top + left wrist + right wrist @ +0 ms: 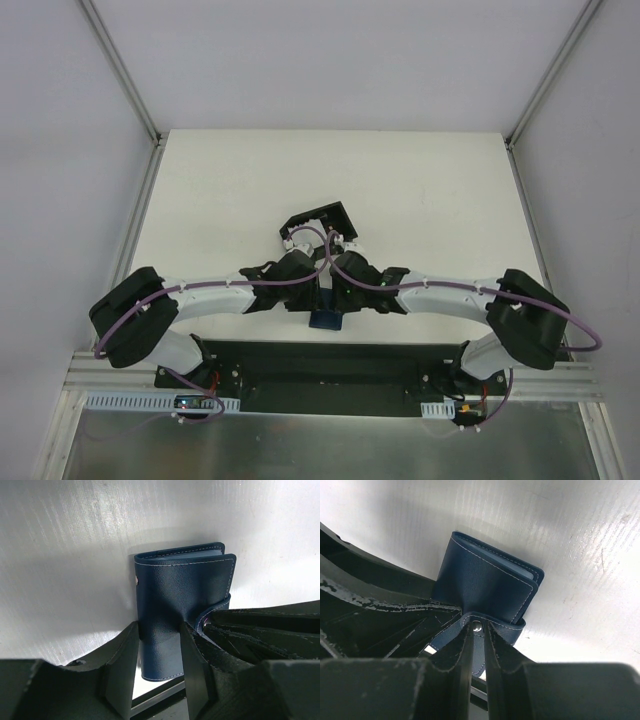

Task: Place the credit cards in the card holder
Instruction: Close the card holder at the center of the board.

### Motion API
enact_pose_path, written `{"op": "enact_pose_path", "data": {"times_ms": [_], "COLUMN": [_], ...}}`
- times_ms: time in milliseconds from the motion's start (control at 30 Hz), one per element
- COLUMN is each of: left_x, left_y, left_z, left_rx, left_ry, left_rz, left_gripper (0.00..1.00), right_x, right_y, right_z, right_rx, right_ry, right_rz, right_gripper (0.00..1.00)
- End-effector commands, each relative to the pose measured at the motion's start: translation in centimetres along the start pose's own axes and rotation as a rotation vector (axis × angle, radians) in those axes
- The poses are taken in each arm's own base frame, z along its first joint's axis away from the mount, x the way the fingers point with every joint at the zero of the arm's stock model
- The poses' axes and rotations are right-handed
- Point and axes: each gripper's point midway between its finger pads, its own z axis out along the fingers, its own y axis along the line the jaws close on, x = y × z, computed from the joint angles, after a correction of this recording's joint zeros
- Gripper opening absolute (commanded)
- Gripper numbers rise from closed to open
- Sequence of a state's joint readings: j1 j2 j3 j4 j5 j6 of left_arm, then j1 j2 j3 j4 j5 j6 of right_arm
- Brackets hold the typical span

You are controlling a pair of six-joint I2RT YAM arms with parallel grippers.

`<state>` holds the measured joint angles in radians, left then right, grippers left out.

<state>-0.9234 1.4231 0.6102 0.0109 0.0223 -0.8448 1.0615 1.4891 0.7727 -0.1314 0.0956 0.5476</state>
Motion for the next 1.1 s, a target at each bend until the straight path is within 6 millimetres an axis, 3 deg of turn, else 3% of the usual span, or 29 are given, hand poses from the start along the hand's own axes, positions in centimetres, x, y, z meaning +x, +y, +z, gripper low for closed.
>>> {"op": "enact_pose_path", "data": {"times_ms": [0,533,1067], "left_x": [1.9,1.8,1.9], "left_y": [2.5,3.0,3.7], "left_z": [0.3,0.1,-0.1], "left_rx": [-0.097,-0.111,-0.129], "left_ry": [0.066,0.041,0.02], "left_rz": [0.035,0.012,-0.014], "left_gripper": [0.36,0.37,0.37], "right_x": [1.5,3.6,7.2], "right_y": [0.1,-3.1,-6.4], "right_z": [-0.1,1.0,2.0], "right_rx": [0.033,0.226,0.297], "right_ry": [0.083,0.203,0.335], "right_rz": [-0.038,-0.037,0.04], "right_gripper": [0.15,0.11,0.07]}}
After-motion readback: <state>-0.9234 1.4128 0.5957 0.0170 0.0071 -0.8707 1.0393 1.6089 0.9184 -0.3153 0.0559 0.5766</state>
